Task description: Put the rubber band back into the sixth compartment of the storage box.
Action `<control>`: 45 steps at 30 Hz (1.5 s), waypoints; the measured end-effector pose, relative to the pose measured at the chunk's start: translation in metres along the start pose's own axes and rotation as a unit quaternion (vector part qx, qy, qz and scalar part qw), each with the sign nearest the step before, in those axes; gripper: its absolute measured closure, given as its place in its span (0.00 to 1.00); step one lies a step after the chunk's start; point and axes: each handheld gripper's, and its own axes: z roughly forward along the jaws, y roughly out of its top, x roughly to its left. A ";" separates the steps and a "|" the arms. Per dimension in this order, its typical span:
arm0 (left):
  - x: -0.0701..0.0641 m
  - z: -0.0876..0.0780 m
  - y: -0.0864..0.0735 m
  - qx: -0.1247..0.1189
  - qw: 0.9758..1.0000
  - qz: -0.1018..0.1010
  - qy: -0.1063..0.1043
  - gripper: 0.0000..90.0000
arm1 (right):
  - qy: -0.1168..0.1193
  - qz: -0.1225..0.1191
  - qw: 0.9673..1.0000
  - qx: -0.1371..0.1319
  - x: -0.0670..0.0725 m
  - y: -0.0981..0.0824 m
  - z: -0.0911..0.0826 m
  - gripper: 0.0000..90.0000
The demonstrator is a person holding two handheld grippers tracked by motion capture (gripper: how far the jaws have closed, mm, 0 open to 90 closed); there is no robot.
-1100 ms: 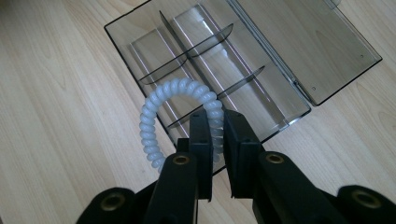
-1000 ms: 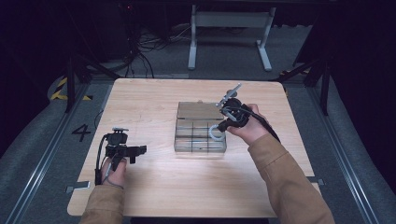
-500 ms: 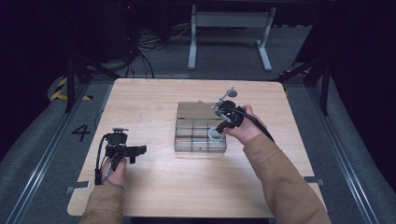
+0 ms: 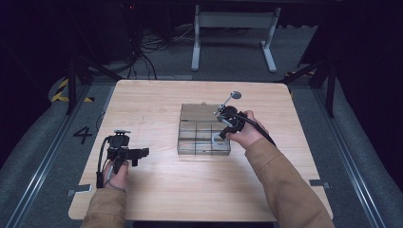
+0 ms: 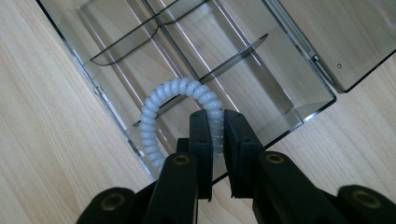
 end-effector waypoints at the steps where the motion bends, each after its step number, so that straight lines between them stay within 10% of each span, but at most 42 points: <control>1: 0.000 0.000 0.000 0.000 1.000 0.000 0.000 0.18 | 0.000 0.002 1.000 0.002 0.000 0.000 0.001 0.92; 45: -0.001 0.000 0.000 -0.001 1.000 -0.003 0.000 0.18 | -0.021 -0.015 0.998 0.064 0.004 0.000 0.033 0.92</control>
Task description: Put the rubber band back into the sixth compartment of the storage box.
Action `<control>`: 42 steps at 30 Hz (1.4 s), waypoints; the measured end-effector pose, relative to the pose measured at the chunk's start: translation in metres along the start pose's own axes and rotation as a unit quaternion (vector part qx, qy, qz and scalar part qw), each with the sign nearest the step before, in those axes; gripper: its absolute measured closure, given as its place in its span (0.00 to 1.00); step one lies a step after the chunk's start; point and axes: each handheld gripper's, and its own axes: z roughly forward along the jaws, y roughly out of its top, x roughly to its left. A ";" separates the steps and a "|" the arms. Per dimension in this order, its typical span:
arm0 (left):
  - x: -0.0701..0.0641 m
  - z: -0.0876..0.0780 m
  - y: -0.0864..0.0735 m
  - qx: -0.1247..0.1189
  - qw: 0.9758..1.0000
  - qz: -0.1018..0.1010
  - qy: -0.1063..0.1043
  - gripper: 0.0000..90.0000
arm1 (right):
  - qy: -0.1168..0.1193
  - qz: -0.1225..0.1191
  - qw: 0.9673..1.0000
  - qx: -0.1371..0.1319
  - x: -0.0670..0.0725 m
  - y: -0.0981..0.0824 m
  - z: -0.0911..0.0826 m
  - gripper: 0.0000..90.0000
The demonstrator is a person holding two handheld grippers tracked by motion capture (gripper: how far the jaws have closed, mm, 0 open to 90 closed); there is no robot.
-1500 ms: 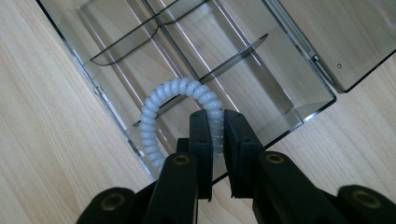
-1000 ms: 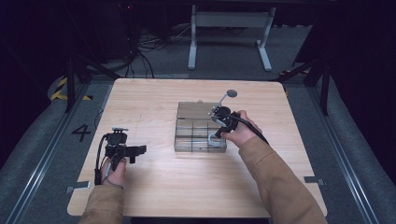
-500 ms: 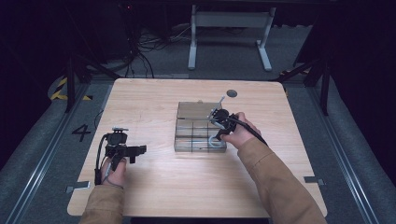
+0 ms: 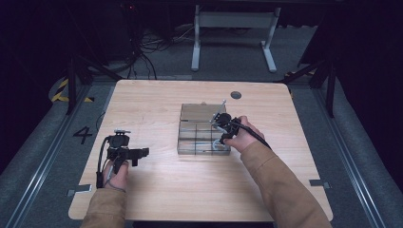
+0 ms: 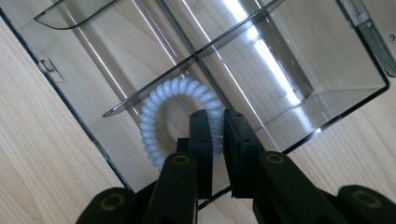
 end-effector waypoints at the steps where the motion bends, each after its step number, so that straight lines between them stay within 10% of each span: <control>1: 0.000 0.000 0.000 0.000 1.000 0.000 0.000 0.18 | 0.000 0.000 1.000 0.001 0.000 0.000 0.000 0.92; 19: 0.001 0.000 0.000 0.001 1.000 0.002 0.000 0.18 | 0.007 0.004 1.000 0.004 0.000 0.000 0.004 0.89; 42: 0.000 0.000 0.000 -0.001 1.000 0.001 0.000 0.18 | 0.012 0.012 0.998 -0.061 0.002 -0.008 -0.024 0.80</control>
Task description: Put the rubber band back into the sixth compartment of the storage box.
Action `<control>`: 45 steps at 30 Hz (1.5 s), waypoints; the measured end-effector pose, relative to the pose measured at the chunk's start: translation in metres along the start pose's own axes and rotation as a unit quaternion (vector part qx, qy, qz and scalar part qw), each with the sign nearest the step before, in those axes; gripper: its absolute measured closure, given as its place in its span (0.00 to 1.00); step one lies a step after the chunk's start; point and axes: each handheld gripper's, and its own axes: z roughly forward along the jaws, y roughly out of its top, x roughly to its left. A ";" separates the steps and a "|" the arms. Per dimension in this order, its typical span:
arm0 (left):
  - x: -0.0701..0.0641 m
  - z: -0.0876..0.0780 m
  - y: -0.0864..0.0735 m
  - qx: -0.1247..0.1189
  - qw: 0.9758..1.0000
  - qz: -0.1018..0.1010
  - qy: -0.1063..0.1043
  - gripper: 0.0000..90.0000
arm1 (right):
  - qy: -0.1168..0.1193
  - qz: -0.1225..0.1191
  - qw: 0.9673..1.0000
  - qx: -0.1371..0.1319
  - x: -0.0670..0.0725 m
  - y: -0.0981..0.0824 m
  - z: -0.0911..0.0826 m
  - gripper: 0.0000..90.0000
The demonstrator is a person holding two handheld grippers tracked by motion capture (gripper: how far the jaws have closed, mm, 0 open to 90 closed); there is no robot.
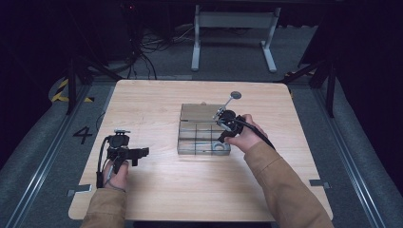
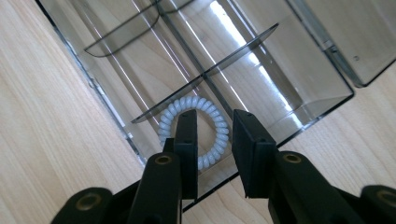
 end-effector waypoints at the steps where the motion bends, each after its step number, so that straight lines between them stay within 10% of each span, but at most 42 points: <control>1: 0.000 0.000 0.000 0.000 1.000 0.000 0.000 0.18 | 0.000 0.000 1.000 -0.008 0.000 -0.001 -0.004 0.80; 16: 0.004 -0.003 -0.003 -0.003 1.000 -0.005 0.005 0.18 | 0.006 0.008 0.997 -0.076 0.001 -0.018 -0.040 0.76; 45: 0.003 -0.003 -0.003 -0.005 1.000 -0.006 0.006 0.18 | 0.007 0.046 0.992 -0.119 -0.015 -0.085 -0.070 0.68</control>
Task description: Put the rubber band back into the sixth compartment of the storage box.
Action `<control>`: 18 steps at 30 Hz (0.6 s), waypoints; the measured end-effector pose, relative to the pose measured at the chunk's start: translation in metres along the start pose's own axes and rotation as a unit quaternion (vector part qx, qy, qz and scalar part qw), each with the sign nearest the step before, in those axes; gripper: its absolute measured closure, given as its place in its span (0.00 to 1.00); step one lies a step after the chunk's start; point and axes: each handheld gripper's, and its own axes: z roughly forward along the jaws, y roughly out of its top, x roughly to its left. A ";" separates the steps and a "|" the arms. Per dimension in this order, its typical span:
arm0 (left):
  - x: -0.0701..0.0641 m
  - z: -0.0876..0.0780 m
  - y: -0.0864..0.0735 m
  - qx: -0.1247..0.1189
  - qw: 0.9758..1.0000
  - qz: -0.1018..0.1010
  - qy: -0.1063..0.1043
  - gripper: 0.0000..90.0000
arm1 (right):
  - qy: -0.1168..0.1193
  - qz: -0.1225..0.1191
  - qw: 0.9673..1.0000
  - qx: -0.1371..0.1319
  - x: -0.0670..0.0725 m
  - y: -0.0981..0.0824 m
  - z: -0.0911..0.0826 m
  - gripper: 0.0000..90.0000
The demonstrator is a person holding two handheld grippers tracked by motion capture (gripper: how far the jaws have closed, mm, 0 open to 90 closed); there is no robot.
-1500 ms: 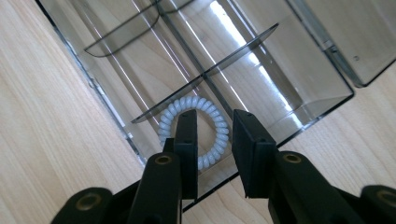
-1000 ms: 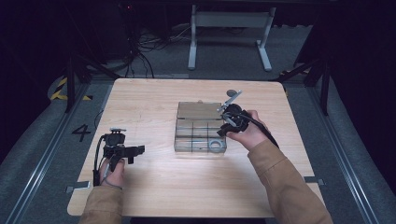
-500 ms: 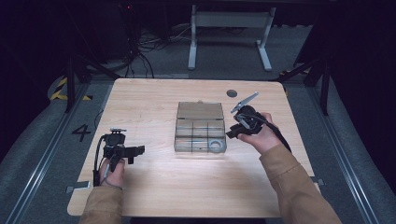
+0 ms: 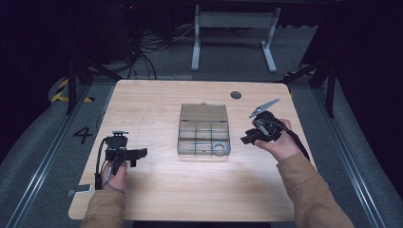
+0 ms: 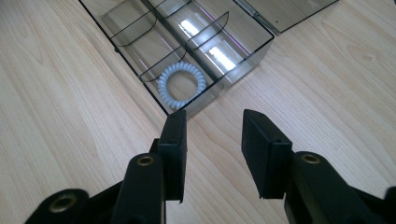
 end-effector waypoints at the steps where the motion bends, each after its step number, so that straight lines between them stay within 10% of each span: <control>1: 0.000 0.000 0.000 0.004 1.000 0.003 0.000 0.18 | -0.002 0.004 1.000 -0.003 -0.001 -0.003 -0.002 0.68; 18: -0.001 0.000 0.000 0.003 1.000 0.001 0.002 0.18 | -0.014 0.026 1.000 -0.009 -0.013 -0.042 -0.015 0.65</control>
